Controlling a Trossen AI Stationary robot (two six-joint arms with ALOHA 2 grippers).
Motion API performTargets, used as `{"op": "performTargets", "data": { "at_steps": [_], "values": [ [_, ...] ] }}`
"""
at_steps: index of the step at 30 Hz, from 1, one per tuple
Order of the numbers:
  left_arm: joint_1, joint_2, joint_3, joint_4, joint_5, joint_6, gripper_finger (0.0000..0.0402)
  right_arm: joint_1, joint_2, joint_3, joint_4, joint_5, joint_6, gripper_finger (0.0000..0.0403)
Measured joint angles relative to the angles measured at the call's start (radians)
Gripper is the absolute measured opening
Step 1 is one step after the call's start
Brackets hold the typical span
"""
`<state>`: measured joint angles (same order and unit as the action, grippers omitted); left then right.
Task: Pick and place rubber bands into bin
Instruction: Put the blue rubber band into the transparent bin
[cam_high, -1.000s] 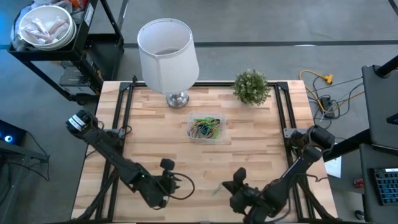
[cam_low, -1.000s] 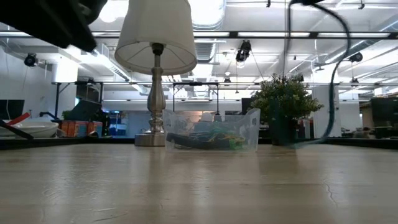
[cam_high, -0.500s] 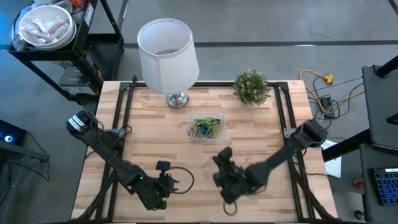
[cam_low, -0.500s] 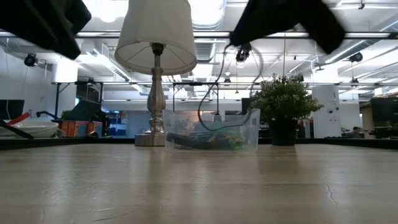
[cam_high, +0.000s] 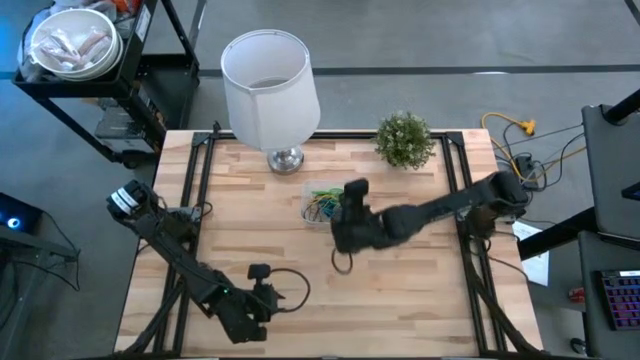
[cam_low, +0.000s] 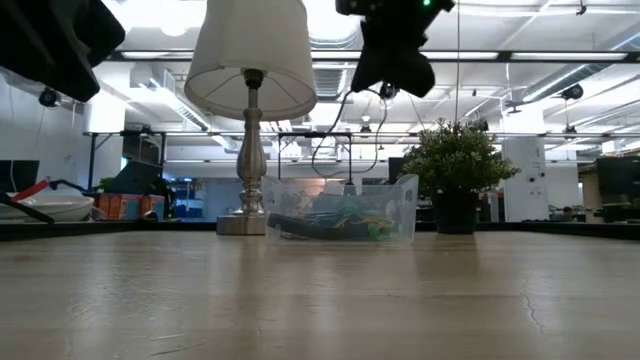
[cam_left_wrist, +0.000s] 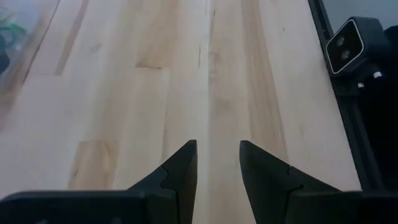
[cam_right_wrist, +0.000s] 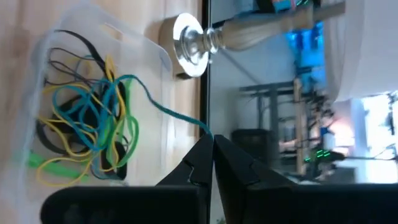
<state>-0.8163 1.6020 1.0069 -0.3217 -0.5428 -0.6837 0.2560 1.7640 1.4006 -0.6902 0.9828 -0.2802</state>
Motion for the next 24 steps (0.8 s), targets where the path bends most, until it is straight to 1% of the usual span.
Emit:
{"op": "performTargets", "data": {
  "at_steps": [2,6,13,18,24],
  "values": [
    [-0.002,0.0,0.0,-0.001,-0.002,-0.015,0.0105,-0.049,-0.018,0.0,0.004,-0.069,0.002,0.0008],
    [-0.005,0.0,0.0,-0.001,-0.006,-0.018,0.0105,-0.142,-0.028,-0.001,0.034,-0.247,0.007,0.0008],
    [-0.006,0.0,0.0,-0.001,-0.006,-0.017,0.0105,-0.253,0.006,-0.016,0.108,-0.443,0.015,0.0008],
    [-0.006,0.0,0.0,-0.001,-0.005,-0.017,0.0105,-0.292,0.045,-0.018,0.11,-0.519,0.038,0.0008],
    [-0.006,0.0,0.0,-0.001,-0.005,-0.017,0.0105,-0.309,0.06,-0.021,0.106,-0.542,0.09,0.0009]
  ]
}}
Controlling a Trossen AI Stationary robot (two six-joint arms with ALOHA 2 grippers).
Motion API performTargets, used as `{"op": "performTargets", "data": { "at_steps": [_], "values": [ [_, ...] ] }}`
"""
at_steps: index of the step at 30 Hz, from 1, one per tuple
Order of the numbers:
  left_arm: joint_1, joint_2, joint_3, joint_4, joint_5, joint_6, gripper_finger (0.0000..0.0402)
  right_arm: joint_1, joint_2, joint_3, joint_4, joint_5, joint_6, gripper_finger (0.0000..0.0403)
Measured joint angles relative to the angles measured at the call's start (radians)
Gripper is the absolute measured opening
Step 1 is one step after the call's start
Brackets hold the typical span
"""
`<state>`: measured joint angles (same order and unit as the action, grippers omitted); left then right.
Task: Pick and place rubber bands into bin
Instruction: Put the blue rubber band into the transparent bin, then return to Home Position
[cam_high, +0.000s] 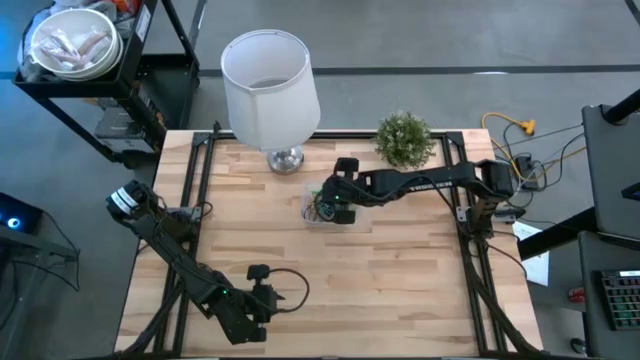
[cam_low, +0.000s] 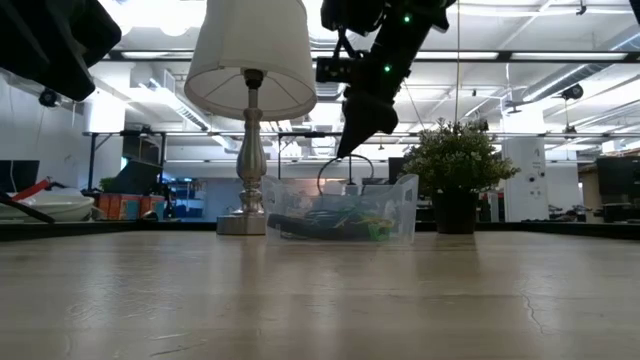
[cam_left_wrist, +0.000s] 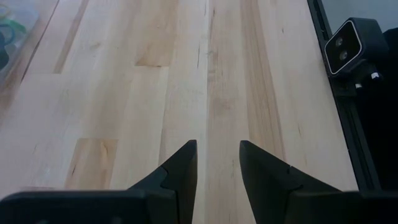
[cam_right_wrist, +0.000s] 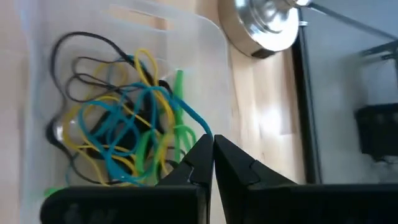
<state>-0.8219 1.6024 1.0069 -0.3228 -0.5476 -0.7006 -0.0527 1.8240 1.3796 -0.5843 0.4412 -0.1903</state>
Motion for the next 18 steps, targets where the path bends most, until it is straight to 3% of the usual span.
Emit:
{"op": "performTargets", "data": {
  "at_steps": [6,18],
  "values": [
    [0.0,0.0,0.0,0.0,0.0,0.0,0.0105,0.0,0.0,0.0,-0.001,-0.062,0.011,0.0022],
    [0.0,0.0,0.0,0.011,-0.003,0.035,0.0105,0.007,-0.003,0.0,-0.002,-0.077,-0.002,0.0112]
  ]
}}
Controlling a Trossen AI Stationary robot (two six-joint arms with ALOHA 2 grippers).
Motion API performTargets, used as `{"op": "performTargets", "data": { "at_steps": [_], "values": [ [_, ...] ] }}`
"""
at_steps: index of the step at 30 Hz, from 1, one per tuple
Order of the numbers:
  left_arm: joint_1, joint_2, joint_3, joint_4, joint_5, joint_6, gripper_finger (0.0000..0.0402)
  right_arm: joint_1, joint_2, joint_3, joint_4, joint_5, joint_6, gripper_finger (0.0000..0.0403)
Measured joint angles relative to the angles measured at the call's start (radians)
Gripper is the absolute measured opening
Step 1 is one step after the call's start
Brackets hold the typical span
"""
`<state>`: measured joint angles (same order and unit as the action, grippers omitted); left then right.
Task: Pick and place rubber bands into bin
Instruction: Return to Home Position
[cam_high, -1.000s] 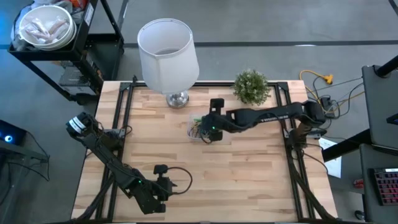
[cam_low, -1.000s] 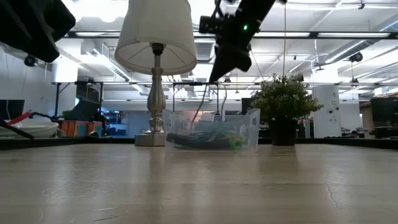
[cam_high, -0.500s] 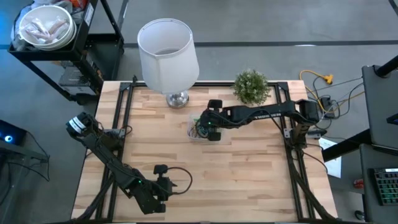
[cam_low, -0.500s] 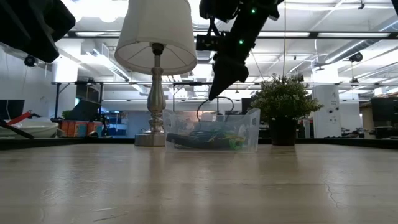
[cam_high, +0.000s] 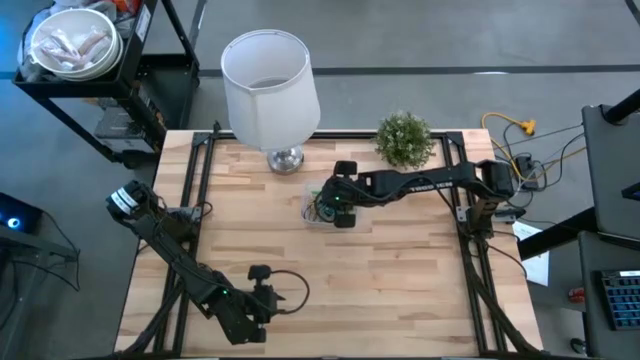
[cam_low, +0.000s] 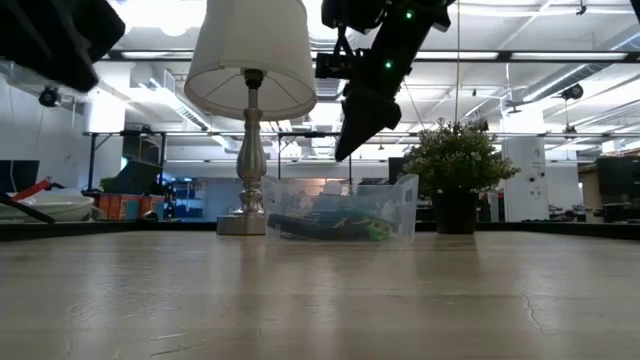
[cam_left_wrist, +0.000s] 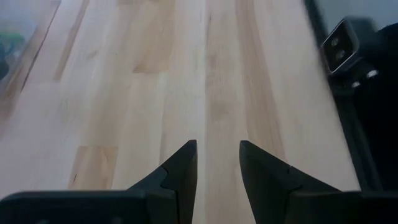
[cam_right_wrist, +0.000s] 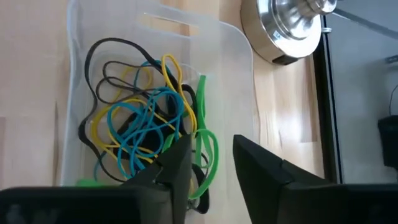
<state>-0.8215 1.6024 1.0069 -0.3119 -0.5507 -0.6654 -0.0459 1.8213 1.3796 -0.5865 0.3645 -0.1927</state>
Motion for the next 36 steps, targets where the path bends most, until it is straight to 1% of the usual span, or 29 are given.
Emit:
{"op": "performTargets", "data": {
  "at_steps": [2,6,8,10,12,13,16,18,19,20,21,22,23,24,25,27,29,30,31,33,36],
  "values": [
    [0.0,-0.001,0.0,0.045,-0.001,0.021,0.0105,0.011,-0.008,0.0,-0.007,0.0,0.031,0.0118],
    [0.0,-0.017,0.019,0.048,-0.001,0.044,0.0105,0.053,-0.046,0.0,-0.088,0.0,0.067,0.012],
    [0.0,-0.035,0.035,0.051,-0.002,0.126,0.0105,0.081,-0.077,0.0,-0.127,0.0,0.069,0.0119],
    [0.005,-0.051,0.045,0.094,-0.019,0.272,0.0105,0.118,-0.114,-0.002,-0.143,0.002,0.069,0.0117],
    [0.016,-0.066,0.045,0.158,-0.102,0.394,0.0105,0.155,-0.16,-0.004,-0.143,0.001,0.068,0.0114],
    [0.024,-0.077,0.045,0.185,-0.171,0.432,0.0105,0.174,-0.186,-0.005,-0.143,0.001,0.07,0.0113],
    [0.045,-0.126,0.044,0.212,-0.397,0.426,0.0105,0.232,-0.276,-0.005,-0.163,0.001,0.109,0.0109],
    [0.054,-0.155,0.042,0.21,-0.511,0.426,0.0105,0.272,-0.34,-0.005,-0.182,0.002,0.15,0.0107],
    [0.056,-0.173,0.037,0.206,-0.55,0.466,0.0105,0.294,-0.374,-0.005,-0.186,0.002,0.17,0.0105],
    [0.061,-0.191,0.034,0.211,-0.567,0.535,0.0105,0.316,-0.405,-0.007,-0.192,0.002,0.186,0.0104],
    [0.069,-0.209,0.032,0.226,-0.563,0.633,0.0105,0.342,-0.436,-0.011,-0.194,0.002,0.195,0.0103],
    [0.081,-0.226,0.031,0.24,-0.537,0.737,0.0105,0.367,-0.468,-0.015,-0.192,0.002,0.198,0.0102],
    [0.096,-0.244,0.029,0.25,-0.483,0.835,0.0105,0.392,-0.494,-0.02,-0.191,0.001,0.197,0.0101],
    [0.114,-0.26,0.027,0.258,-0.407,0.928,0.0105,0.42,-0.521,-0.026,-0.184,0.002,0.193,0.01],
    [0.14,-0.278,0.026,0.271,-0.305,1.006,0.0105,0.444,-0.547,-0.032,-0.179,0.001,0.186,0.0099],
    [0.203,-0.318,0.024,0.297,-0.066,1.119,0.0105,0.49,-0.591,-0.05,-0.155,0.002,0.166,0.0097],
    [0.286,-0.364,0.024,0.329,0.163,1.175,0.0105,0.529,-0.629,-0.071,-0.127,0.002,0.145,0.0095],
    [0.334,-0.385,0.025,0.345,0.257,1.185,0.0105,0.544,-0.646,-0.078,-0.12,0.002,0.14,0.0095],
    [0.383,-0.404,0.025,0.355,0.323,1.189,0.0105,0.557,-0.66,-0.084,-0.116,0.002,0.137,0.0095],
    [0.474,-0.432,0.024,0.363,0.397,1.188,0.0105,0.576,-0.682,-0.094,-0.114,0.002,0.133,0.0096],
    [0.598,-0.477,0.017,0.352,0.414,1.17,0.0105,0.586,-0.713,-0.11,-0.115,0.005,0.12,0.0098]
  ]
}}
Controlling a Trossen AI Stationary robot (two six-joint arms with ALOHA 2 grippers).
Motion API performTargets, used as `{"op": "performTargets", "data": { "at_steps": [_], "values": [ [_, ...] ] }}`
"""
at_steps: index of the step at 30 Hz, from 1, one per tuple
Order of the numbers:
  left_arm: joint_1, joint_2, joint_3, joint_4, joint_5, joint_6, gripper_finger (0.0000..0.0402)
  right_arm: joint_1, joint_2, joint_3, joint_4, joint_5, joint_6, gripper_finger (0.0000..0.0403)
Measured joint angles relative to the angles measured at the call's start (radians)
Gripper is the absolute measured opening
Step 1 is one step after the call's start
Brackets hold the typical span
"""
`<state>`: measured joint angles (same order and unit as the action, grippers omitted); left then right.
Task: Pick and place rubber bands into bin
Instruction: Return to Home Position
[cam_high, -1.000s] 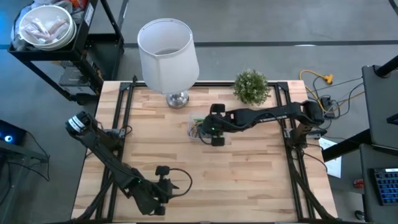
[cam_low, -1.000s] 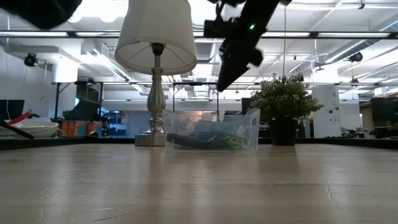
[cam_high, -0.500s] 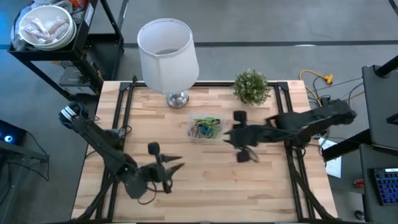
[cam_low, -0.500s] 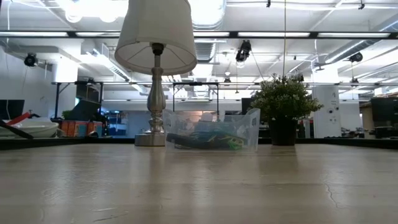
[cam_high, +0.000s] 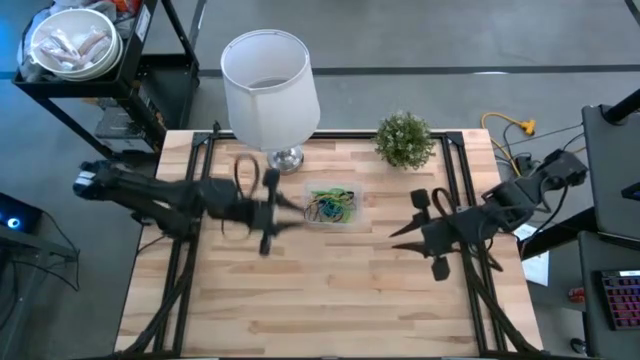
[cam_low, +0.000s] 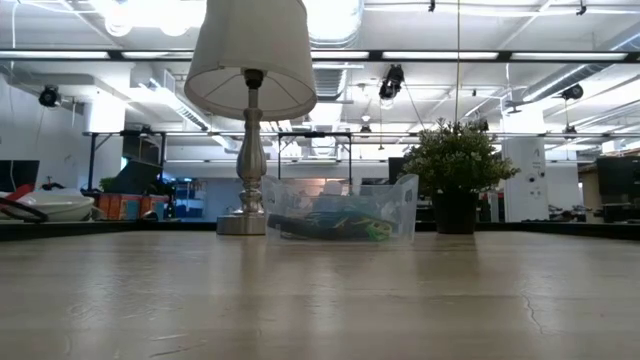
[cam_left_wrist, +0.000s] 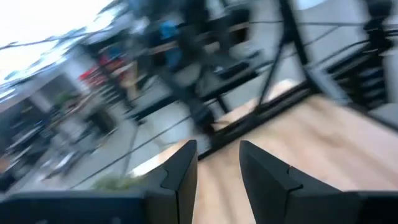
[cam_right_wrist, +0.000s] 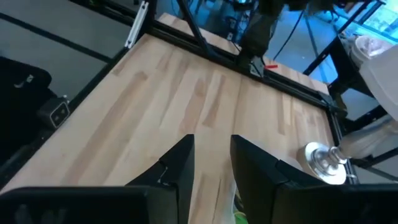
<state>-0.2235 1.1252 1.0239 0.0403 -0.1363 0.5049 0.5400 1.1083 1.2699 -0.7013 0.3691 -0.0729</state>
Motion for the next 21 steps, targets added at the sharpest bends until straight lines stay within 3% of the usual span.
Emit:
{"op": "performTargets", "data": {
  "at_steps": [5,10,16,18,21],
  "values": [
    [0.154,-0.092,-0.026,-0.086,0.052,-0.003,0.0105,0.004,-0.118,-0.065,-0.003,0.071,-0.001,0.0094],
    [0.277,-0.235,-0.082,-0.101,0.139,-0.025,0.0105,0.003,-0.333,-0.176,0.013,0.114,-0.01,0.0087],
    [0.391,-0.399,-0.197,-0.099,0.144,-0.145,0.0105,0.003,-0.6,-0.345,0.174,0.216,-0.036,0.0081],
    [0.413,-0.448,-0.25,-0.069,0.142,-0.18,0.0105,0.003,-0.673,-0.407,0.228,0.206,-0.056,0.0083],
    [0.429,-0.507,-0.345,0.005,0.143,-0.194,0.0105,0.003,-0.762,-0.481,0.233,0.059,-0.109,0.0086]
  ]
}}
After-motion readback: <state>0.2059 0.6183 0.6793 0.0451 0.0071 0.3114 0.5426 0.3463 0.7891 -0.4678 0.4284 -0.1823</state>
